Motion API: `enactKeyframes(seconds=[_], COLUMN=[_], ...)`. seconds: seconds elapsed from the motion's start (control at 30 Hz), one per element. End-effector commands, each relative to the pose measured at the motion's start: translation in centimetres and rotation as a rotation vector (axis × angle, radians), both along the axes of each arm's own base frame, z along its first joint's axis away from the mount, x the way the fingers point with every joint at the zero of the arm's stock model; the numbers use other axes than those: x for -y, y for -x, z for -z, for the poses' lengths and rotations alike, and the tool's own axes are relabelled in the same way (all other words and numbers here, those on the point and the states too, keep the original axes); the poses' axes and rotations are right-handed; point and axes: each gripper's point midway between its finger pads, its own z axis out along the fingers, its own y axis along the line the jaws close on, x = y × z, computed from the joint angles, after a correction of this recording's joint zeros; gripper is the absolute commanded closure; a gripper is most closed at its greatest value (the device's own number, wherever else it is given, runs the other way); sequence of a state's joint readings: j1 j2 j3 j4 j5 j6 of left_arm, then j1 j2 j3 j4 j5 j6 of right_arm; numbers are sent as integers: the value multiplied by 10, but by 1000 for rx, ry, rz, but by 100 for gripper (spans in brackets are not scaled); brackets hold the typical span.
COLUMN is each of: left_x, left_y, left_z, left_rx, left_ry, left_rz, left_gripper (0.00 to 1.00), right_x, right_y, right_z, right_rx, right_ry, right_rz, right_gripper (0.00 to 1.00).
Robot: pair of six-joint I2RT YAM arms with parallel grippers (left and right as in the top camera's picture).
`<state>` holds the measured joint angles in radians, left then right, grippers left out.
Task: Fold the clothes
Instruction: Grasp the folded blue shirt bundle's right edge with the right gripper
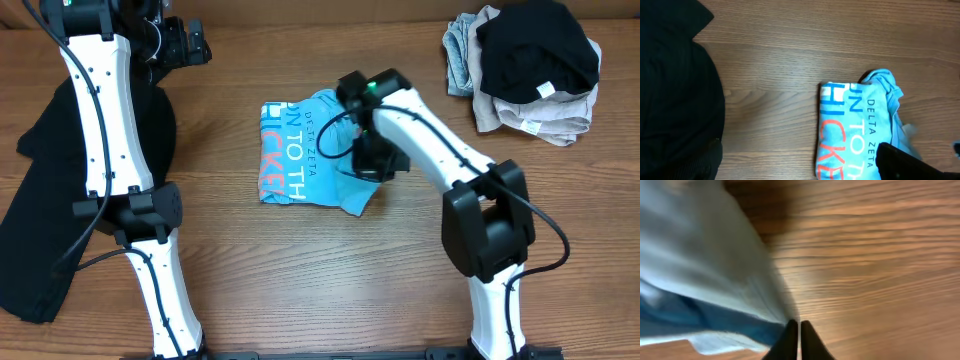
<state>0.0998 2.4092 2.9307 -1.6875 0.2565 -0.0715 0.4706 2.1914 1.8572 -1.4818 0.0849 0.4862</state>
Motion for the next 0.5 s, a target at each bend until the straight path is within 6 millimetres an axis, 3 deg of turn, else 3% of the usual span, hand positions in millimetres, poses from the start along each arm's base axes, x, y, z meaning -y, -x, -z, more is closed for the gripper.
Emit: enactKeyframes(seconds=[0.0,0.07,0.1,0.27,0.4,0.47], left_x=[-3,-3,-3,-3,-3,-3], left_y=[0,0,0,0,0,0], left_z=[5,5,5,5,5,5], left_rx=[-9,-10,-10,-10,-9,-10], left_ry=[-12,-12,-12,-12,-12,-12], left_rz=[12,11,11,11,12,11], left_gripper=[0,0,0,0,0,0], right_x=[7,5,3,-8,-46,-59], right_y=[-4,-2,-2,-15,-35,-47], right_z=[-16,-16,-16,-14,-17,-21], right_rx=[8,-15,-20,24,95,144], right_ry=[-40,-81,-98,-171,-396,-465], right_rz=[-55,-86,-99,-130,-207,-220], right_gripper=[70,51,47,35,28,21])
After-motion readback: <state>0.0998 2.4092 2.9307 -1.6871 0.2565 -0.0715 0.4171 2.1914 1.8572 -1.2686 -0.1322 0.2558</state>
